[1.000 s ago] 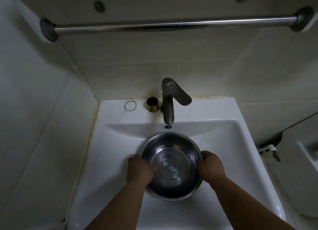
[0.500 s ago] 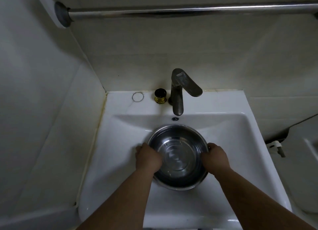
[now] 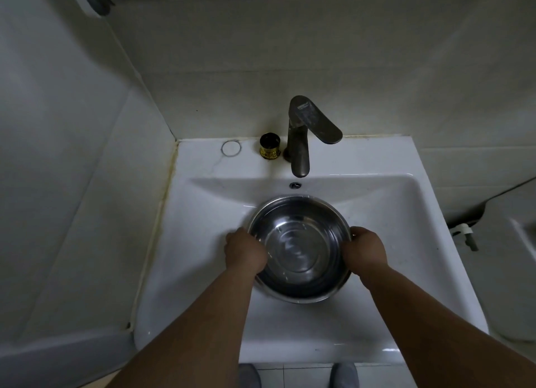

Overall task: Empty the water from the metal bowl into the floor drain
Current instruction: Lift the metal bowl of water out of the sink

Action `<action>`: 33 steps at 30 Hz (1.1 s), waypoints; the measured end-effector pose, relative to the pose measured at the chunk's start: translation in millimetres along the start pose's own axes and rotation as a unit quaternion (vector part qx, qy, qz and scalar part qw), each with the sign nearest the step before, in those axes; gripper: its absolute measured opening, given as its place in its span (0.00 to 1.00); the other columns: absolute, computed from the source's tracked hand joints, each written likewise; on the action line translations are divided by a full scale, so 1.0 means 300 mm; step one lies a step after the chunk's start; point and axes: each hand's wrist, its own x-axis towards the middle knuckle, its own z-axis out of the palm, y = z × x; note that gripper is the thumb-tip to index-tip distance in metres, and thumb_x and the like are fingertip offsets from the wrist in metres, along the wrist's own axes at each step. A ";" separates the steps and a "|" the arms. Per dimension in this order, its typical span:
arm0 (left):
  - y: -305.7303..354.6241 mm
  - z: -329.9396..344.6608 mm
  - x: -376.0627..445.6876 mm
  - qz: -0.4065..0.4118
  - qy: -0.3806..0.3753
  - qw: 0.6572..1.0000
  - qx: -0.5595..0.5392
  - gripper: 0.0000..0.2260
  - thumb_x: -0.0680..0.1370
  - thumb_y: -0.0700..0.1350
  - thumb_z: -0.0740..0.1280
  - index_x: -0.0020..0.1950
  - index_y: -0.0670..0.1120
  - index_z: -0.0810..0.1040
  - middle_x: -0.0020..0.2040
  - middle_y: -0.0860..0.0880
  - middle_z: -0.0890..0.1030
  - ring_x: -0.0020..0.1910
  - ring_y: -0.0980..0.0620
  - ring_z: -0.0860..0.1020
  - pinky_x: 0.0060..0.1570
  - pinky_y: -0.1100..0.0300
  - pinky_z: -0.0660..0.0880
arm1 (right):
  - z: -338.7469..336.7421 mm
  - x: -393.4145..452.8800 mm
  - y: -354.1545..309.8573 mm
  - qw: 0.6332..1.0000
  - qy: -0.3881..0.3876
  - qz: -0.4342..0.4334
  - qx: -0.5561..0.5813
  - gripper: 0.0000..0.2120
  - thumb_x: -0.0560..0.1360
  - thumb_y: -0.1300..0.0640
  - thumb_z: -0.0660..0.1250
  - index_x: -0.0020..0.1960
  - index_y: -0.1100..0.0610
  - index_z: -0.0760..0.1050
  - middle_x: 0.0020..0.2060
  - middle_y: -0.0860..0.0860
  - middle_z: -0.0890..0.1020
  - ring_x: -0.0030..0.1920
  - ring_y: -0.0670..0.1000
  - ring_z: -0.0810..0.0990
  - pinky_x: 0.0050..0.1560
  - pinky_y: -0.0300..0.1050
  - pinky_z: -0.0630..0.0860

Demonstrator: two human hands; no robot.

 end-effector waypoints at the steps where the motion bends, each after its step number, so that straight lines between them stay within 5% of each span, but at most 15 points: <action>1: -0.007 -0.002 0.005 0.005 0.004 1.000 -0.004 0.16 0.79 0.38 0.67 0.66 0.35 0.77 0.66 0.35 0.79 0.63 0.36 0.80 0.57 0.50 0.78 | 0.000 0.002 0.004 1.000 -0.001 0.000 0.002 0.12 0.78 0.68 0.62 0.51 0.60 0.83 0.41 0.57 0.86 0.40 0.60 0.84 0.45 0.54 0.85; 7: -0.044 -0.007 0.040 -0.015 0.004 0.993 -0.116 0.17 0.78 0.32 0.64 0.65 0.35 0.81 0.64 0.37 0.83 0.62 0.36 0.81 0.61 0.51 0.77 | -0.019 0.007 0.015 0.999 -0.011 0.003 0.042 0.13 0.77 0.70 0.64 0.51 0.59 0.86 0.41 0.56 0.87 0.42 0.60 0.86 0.49 0.57 0.86; 11: -0.073 -0.012 0.068 -0.049 -0.005 0.976 -0.214 0.16 0.75 0.30 0.64 0.36 0.48 0.80 0.45 0.43 0.86 0.51 0.37 0.84 0.55 0.48 0.82 | -0.043 0.018 0.017 0.997 -0.033 0.021 0.066 0.15 0.76 0.72 0.65 0.51 0.57 0.86 0.41 0.56 0.88 0.42 0.61 0.87 0.50 0.62 0.86; 15: -0.096 -0.015 0.072 -0.075 0.004 0.962 -0.263 0.19 0.73 0.29 0.66 0.28 0.49 0.80 0.40 0.44 0.87 0.47 0.37 0.86 0.54 0.40 0.84 | -0.046 0.016 0.024 0.996 -0.031 0.028 0.083 0.16 0.77 0.73 0.65 0.52 0.58 0.87 0.42 0.56 0.88 0.43 0.62 0.87 0.50 0.62 0.86; 20: -0.115 -0.020 0.063 -0.065 0.005 0.962 -0.265 0.17 0.72 0.27 0.65 0.30 0.46 0.82 0.45 0.36 0.88 0.40 0.41 0.83 0.49 0.39 0.84 | -0.053 0.007 0.023 0.994 -0.034 0.030 0.102 0.16 0.76 0.74 0.64 0.52 0.59 0.86 0.42 0.57 0.88 0.42 0.62 0.87 0.45 0.58 0.87; 24: -0.123 -0.025 0.050 -0.061 -0.004 0.961 -0.268 0.12 0.71 0.27 0.63 0.42 0.37 0.86 0.45 0.34 0.87 0.38 0.45 0.79 0.40 0.52 0.78 | -0.052 -0.010 0.026 0.995 -0.039 0.030 0.090 0.16 0.77 0.74 0.64 0.52 0.58 0.86 0.42 0.56 0.88 0.43 0.61 0.87 0.46 0.58 0.87; 33: -0.133 -0.060 0.004 -0.048 -0.013 0.960 -0.275 0.11 0.70 0.29 0.64 0.40 0.37 0.86 0.42 0.33 0.86 0.35 0.45 0.78 0.38 0.53 0.75 | -0.071 -0.062 0.009 0.996 -0.037 0.020 0.080 0.16 0.76 0.73 0.64 0.49 0.57 0.86 0.39 0.55 0.88 0.40 0.60 0.87 0.43 0.55 0.87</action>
